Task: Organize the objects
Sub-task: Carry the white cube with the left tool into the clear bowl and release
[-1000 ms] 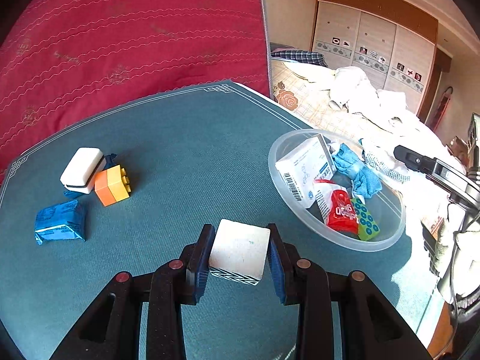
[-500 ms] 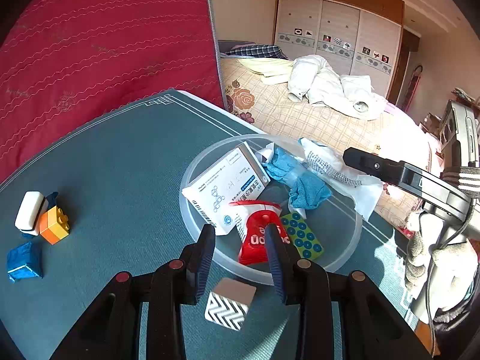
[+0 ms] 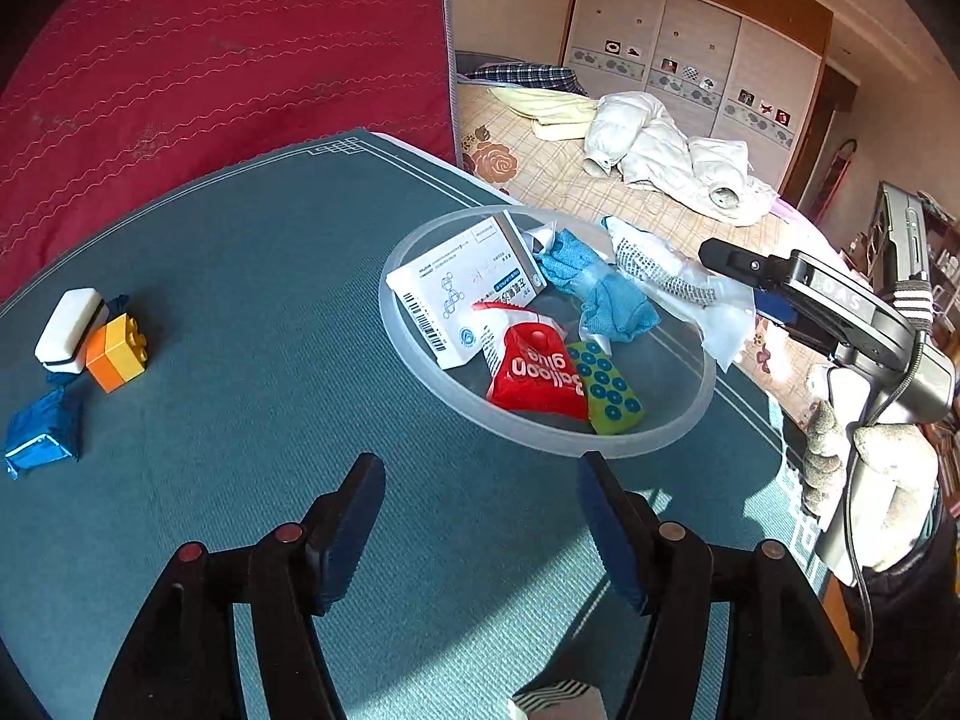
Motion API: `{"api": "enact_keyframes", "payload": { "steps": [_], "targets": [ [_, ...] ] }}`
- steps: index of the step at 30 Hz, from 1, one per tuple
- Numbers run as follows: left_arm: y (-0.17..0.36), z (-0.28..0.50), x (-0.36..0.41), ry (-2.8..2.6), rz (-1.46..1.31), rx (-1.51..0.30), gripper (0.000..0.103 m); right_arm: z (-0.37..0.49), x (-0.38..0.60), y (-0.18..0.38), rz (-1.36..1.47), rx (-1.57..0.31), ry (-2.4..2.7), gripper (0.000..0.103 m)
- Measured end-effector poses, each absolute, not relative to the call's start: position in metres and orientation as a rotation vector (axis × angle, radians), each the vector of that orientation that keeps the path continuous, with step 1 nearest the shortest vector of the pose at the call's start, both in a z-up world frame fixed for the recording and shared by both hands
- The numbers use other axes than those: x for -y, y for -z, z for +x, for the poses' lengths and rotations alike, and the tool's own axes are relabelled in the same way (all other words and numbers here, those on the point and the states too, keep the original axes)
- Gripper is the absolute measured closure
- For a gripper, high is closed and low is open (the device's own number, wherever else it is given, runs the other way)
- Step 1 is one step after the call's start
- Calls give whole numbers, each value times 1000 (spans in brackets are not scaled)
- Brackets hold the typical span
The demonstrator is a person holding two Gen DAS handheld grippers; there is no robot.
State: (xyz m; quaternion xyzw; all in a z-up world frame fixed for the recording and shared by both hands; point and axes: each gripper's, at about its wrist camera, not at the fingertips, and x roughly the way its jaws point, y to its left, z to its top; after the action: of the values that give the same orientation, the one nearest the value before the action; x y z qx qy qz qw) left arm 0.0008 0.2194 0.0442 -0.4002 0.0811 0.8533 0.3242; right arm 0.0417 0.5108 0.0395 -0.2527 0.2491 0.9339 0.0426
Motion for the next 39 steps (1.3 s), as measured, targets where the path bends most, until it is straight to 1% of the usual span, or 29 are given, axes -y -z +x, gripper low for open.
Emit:
{"api": "enact_keyframes", "payload": {
  "steps": [3, 11, 16, 18, 20, 21, 25, 27, 29, 39],
  "targets": [
    [-43, 21, -204, -2220, -1065, -216, 33, 42, -509, -39, -778, -760, -2856, 31],
    [-33, 71, -200, -2158, -1049, -341, 33, 48, -502, -43, -771, -703, -2859, 31],
    [-17, 81, -203, -2124, -1085, -366, 34, 53, -500, -44, -776, -690, -2855, 31],
    [-10, 86, -203, -2114, -1103, -376, 36, 55, -500, -44, -776, -685, -2852, 31],
    [-5, 87, -205, -2110, -1118, -380, 43, 57, -500, -43, -779, -682, -2847, 31],
    [-3, 87, -205, -2113, -1126, -379, 44, 57, -501, -42, -781, -683, -2845, 31],
    [-2, 86, -207, -2134, -1120, -381, 64, 58, -501, -41, -784, -683, -2844, 31],
    [-2, 84, -208, -2133, -1124, -371, 65, 58, -501, -41, -782, -673, -2844, 31],
    [-3, 84, -209, -2133, -1122, -377, 72, 58, -500, -41, -780, -664, -2846, 31],
    [-34, 64, -213, -2201, -1029, -342, 72, 54, -497, -37, -801, -638, -2857, 31]
  ]
}}
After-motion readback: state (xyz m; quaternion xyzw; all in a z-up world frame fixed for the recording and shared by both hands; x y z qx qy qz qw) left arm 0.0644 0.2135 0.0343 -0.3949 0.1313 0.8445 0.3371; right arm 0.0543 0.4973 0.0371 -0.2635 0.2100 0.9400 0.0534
